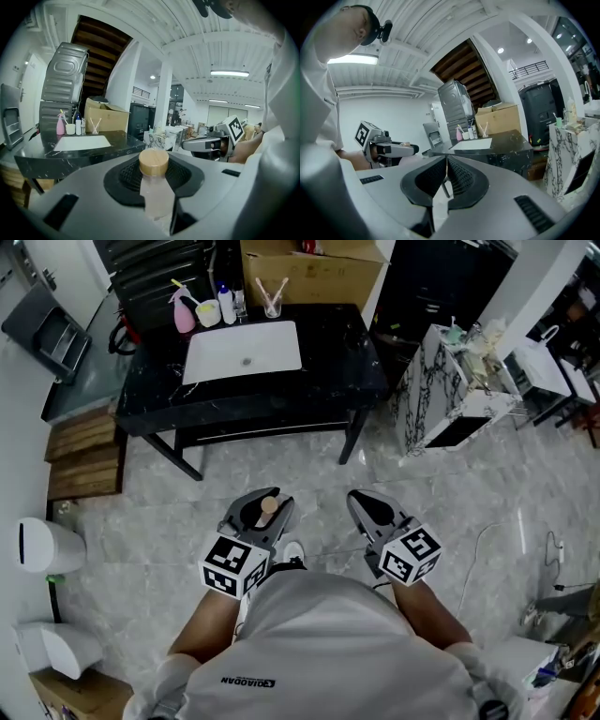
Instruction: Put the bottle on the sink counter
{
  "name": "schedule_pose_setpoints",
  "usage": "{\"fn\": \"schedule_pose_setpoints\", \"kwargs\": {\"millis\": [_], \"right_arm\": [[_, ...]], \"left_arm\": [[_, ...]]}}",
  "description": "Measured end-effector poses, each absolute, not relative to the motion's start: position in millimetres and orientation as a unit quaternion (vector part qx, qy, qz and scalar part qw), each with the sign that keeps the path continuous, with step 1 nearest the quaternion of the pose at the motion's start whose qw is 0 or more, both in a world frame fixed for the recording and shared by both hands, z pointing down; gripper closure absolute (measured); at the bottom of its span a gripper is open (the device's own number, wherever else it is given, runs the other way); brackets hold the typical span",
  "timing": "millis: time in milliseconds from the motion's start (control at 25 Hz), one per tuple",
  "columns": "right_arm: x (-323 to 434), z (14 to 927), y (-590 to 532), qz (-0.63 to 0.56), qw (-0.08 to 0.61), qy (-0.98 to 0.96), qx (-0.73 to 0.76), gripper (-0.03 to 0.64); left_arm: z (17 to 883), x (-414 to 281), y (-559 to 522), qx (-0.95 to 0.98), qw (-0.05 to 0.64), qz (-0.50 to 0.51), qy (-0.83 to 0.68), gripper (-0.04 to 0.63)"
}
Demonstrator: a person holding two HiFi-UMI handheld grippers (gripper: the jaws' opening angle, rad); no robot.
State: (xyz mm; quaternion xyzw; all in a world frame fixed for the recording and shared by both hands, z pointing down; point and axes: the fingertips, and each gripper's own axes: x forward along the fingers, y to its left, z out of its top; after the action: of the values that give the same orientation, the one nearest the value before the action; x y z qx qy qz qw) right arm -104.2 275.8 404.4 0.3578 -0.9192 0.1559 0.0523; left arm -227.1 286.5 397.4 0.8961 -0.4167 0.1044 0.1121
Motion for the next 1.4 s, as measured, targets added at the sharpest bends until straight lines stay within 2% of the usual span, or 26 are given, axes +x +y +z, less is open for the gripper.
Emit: {"fn": "schedule_pose_setpoints", "kwargs": {"millis": [640,1400], "right_arm": [[-133.3,409.4,181.0,0.154,0.064,-0.901,0.401,0.575],[-54.0,411.1,114.9,0.157,0.052,-0.895,0.414,0.574]], "left_arm": [[409.1,-249.9,179.7,0.919,0.097,0.118,-0.364,0.474],[412.2,-168.3,115.0,0.923,0.095,0.128,-0.349,0.474]]}}
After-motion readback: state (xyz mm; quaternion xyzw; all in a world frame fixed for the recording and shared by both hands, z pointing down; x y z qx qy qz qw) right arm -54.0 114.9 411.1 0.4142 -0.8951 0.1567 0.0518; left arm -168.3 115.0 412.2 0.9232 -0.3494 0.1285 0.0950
